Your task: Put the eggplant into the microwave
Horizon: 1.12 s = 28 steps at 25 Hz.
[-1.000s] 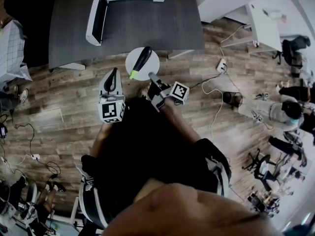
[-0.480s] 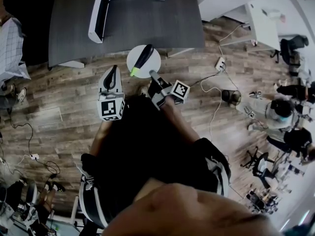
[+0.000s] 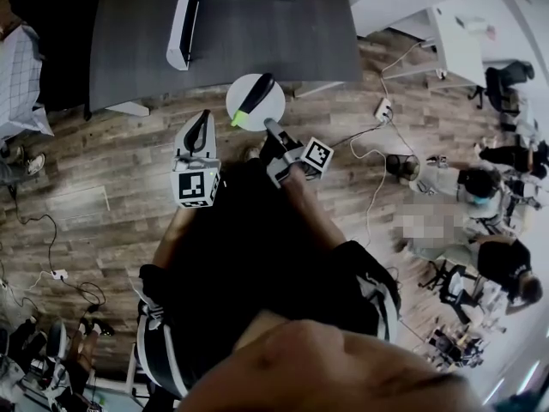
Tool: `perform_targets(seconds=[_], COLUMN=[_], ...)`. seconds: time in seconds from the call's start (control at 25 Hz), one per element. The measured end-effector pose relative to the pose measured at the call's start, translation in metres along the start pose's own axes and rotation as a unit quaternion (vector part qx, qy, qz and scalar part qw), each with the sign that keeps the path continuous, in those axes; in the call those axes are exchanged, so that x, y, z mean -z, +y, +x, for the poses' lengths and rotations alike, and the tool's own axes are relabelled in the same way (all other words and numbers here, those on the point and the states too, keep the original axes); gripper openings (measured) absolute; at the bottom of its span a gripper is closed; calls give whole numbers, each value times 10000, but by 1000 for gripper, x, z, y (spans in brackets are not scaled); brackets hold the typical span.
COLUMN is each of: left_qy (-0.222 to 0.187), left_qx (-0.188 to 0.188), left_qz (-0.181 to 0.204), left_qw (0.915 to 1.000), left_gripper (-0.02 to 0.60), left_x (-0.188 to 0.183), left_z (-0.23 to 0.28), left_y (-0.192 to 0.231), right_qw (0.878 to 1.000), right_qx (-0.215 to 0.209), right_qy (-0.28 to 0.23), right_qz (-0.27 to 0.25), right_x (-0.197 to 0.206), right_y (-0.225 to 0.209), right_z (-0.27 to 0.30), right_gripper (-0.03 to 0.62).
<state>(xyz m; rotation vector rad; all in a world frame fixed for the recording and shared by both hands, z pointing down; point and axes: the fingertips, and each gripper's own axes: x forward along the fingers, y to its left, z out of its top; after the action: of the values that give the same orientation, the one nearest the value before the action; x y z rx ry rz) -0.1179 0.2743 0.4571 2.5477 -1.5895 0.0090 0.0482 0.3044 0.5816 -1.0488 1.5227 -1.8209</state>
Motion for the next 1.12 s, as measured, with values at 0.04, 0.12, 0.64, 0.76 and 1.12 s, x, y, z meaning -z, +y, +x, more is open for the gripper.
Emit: perform_targets(seconds=[0.04, 0.12, 0.64, 0.76, 1.12], left_qy=[23, 3, -31, 33, 51], left_qx=[18, 65, 15, -41, -143], left_qz=[-31, -20, -37, -70, -39], left_qw=[10000, 10000, 10000, 10000, 9999], left_gripper=[35, 35, 35, 35, 35], left_x=[0, -1, 0, 2, 0], left_z=[-1, -3, 17, 32, 98], left_y=[1, 3, 9, 8, 2], right_qw=[10000, 10000, 9998, 9998, 10000], right_qx=[-2, -4, -53, -40, -55], right_qy=[-29, -74, -139, -111, 39], right_qz=[-2, 19, 158, 129, 29], right_x=[1, 3, -9, -24, -83], right_y=[0, 0, 0, -1, 9], right_z=[0, 2, 11, 17, 52], right_gripper=[40, 40, 40, 40, 40])
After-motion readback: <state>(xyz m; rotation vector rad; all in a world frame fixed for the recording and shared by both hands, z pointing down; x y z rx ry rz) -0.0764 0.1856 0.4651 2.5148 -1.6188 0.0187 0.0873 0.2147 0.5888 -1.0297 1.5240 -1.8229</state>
